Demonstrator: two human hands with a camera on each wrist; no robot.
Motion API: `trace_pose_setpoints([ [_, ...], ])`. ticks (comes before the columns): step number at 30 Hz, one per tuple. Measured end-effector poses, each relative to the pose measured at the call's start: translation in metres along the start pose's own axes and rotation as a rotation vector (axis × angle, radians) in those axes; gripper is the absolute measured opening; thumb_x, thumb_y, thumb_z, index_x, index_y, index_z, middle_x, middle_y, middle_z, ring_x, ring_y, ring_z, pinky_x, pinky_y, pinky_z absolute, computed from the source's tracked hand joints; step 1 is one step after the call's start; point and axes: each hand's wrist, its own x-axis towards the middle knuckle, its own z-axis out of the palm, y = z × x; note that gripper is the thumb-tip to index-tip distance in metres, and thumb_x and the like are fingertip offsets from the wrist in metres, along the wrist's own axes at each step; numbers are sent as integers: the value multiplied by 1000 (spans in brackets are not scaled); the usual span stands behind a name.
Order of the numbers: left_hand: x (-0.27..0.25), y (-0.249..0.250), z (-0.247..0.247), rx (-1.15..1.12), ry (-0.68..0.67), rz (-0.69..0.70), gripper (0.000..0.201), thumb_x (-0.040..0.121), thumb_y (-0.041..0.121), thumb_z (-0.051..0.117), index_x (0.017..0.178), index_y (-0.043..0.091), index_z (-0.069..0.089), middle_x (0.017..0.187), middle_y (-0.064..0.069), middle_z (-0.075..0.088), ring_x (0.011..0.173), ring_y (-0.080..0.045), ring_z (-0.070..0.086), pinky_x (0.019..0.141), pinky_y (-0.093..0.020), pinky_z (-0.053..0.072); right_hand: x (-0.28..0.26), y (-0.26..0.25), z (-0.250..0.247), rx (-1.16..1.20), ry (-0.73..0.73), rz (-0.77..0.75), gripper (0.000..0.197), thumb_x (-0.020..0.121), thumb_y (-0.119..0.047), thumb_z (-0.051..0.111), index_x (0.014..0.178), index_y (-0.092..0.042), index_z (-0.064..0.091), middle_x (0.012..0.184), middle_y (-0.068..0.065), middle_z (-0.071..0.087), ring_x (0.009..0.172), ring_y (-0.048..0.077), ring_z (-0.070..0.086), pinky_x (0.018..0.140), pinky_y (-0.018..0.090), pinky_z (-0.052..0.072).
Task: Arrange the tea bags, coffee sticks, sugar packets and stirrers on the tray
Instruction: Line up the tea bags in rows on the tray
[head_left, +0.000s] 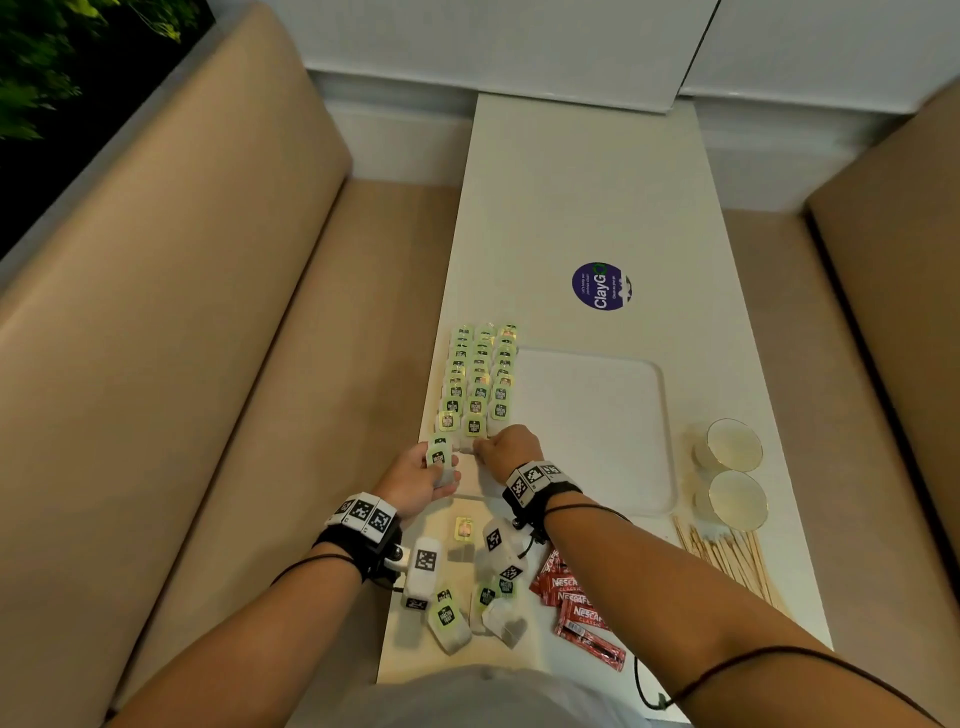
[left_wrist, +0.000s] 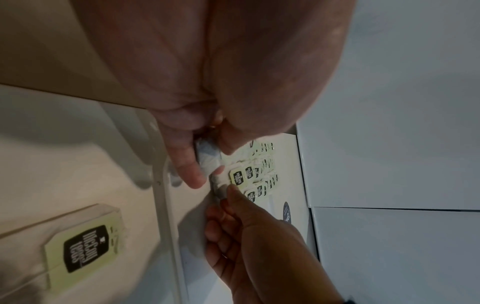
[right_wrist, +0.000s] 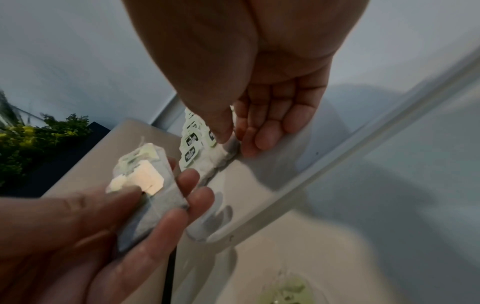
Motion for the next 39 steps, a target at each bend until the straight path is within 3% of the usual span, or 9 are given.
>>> trace_pose_setpoints([
  [4,-6,4,-3,-38,-34,8,21,101,-3,49,111,10,61,105,-13,71,95,-25,70,74,-28,61,-11,3,-1,-48,-29,-91,35,91,-45,66,93,-11,65,92,4,70,84,23,67,72,34,54],
  [7,-5,2,-6,59,-4,34,15,99,3,57,110,12,64,96,-7,75,86,-19,72,68,-27,57,-26,4,-8,-41,-70,-197,39,97,-45,61,75,-13,58,81,5,69,71,19,60,73,39,54],
  [10,-3,0,-8,148,21,79,16,96,10,64,112,13,66,89,-3,76,69,-8,67,66,-28,50,-38,8,-13,23,-165,-269,45,101,-45,53,83,-7,70,84,4,74,74,23,68,82,42,58],
  [13,-5,3,-5,117,31,109,15,93,9,69,107,12,66,89,-5,76,62,-9,59,61,-25,48,-47,14,-11,47,-208,-300,41,98,-43,58,84,-9,74,81,8,75,75,26,70,78,40,57],
  [17,-4,4,-1,102,41,136,17,90,8,73,105,10,66,91,-9,76,57,-9,56,58,-25,48,-52,21,-6,62,-207,-308,38,97,-40,61,79,-9,73,77,11,73,64,16,62,71,36,56],
  [24,0,-1,1,46,85,85,13,95,19,66,100,7,67,86,-10,71,72,-18,62,63,-27,52,-40,31,-11,68,-122,-263,30,100,-28,59,85,-7,75,81,12,74,64,16,60,62,31,49],
  [30,4,-2,-4,75,81,-3,17,93,0,61,108,-6,64,87,-15,64,73,-21,58,54,-19,50,-13,32,-23,3,-5,-126,31,98,-21,59,75,-7,73,66,5,64,57,16,54,55,24,44],
  [34,6,2,-4,104,77,-28,18,92,-7,62,108,-3,66,92,-17,68,72,-18,61,53,-17,51,-2,33,-22,-17,-17,-58,33,95,-22,63,67,-10,73,64,6,66,58,18,55,59,25,46],
  [39,9,-1,-7,141,63,-31,24,87,-4,70,110,3,66,108,-14,73,90,-21,69,67,-21,56,1,34,-17,-23,5,-18,42,94,-27,66,54,-13,62,53,1,55,49,16,47,49,22,39],
])
